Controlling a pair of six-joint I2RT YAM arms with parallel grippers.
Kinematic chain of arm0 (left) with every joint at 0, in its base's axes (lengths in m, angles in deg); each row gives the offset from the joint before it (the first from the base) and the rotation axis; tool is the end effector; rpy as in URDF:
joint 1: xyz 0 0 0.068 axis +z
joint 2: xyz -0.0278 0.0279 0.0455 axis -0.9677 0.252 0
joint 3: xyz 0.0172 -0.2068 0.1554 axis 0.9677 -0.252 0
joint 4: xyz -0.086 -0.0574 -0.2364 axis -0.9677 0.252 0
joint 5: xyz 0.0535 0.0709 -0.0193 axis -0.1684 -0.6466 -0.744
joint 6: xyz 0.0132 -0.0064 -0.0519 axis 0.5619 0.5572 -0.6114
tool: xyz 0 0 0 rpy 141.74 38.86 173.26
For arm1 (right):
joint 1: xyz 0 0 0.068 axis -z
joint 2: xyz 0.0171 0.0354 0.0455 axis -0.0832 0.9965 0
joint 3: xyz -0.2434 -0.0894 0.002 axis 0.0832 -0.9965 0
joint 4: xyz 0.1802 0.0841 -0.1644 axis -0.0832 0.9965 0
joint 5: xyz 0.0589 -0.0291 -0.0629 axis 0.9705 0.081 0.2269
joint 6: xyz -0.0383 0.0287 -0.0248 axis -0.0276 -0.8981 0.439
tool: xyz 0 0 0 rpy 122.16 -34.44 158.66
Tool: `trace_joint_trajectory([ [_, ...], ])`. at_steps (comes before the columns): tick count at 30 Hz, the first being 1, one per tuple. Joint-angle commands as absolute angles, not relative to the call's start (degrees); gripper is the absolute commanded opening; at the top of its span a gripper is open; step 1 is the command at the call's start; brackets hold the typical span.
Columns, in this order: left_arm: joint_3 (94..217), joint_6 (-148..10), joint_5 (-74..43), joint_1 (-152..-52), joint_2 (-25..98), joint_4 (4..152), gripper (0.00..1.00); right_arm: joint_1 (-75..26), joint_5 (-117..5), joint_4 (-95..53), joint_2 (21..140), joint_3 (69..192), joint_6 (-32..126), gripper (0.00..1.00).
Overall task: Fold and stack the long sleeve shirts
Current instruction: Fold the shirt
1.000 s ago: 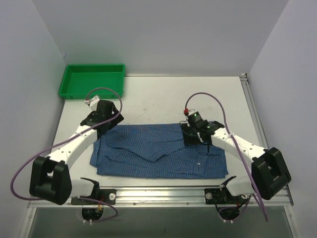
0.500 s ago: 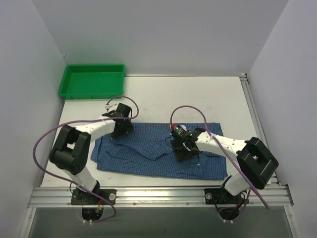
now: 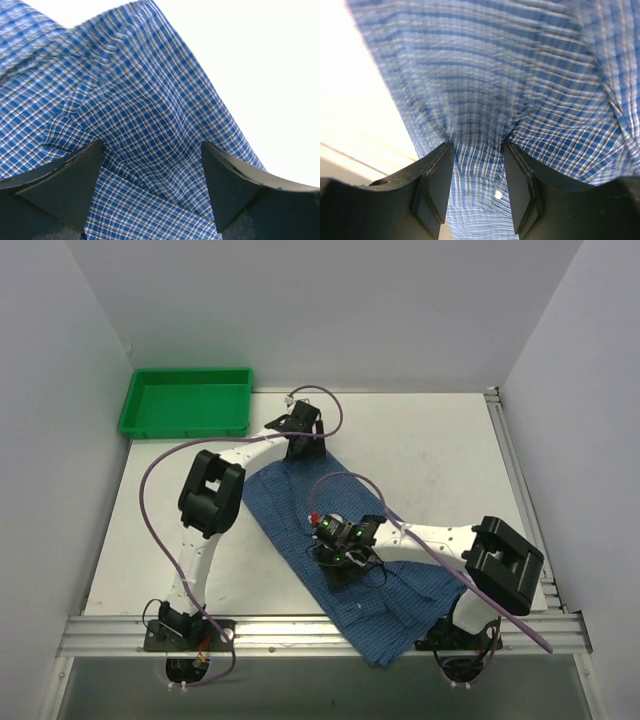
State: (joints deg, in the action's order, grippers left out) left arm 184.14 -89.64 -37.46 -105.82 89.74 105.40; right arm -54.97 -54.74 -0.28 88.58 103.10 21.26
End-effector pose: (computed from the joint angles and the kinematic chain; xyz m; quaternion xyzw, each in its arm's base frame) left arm 0.4195 -0.2366 0.1645 -0.0523 0.9407 -0.0676 0.3284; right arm 0.1410 0.2521 0.1546 -0.2462 0.9361 0.2229 0.1153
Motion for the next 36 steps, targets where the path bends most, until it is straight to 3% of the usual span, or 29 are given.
trace_joint_trajectory([
  [1,193.2,-84.2,-32.1,-106.2,92.8,103.2,0.90,-56.8,-56.2,-1.7,89.9,110.4,21.7,0.44],
  [6,193.8,-84.0,-34.1,-106.0,84.1,103.5,0.93,-53.9,-63.0,0.8,82.5,111.8,24.2,0.45],
  [13,175.0,-93.5,-44.5,-105.9,63.5,108.9,0.97,-40.2,-66.1,5.6,70.2,103.2,28.4,0.45],
  [16,158.7,-101.5,-41.1,-107.7,53.6,109.6,0.97,-29.7,-60.8,6.9,67.5,99.9,31.5,0.45],
  [18,154.1,-102.7,-39.4,-108.2,52.1,109.3,0.97,-27.8,-59.8,7.3,67.7,99.2,31.7,0.45],
  [22,148.3,-103.3,-36.6,-111.7,53.0,108.1,0.96,-26.6,-57.7,7.9,69.6,98.1,31.8,0.45],
  [28,149.3,-102.6,-33.9,-112.7,60.9,106.8,0.93,-26.9,-55.7,6.2,73.3,95.1,29.6,0.45],
  [36,164.6,-94.9,-31.5,-112.0,79.2,106.6,0.93,-29.7,-47.8,-1.7,79.6,91.8,25.7,0.44],
])
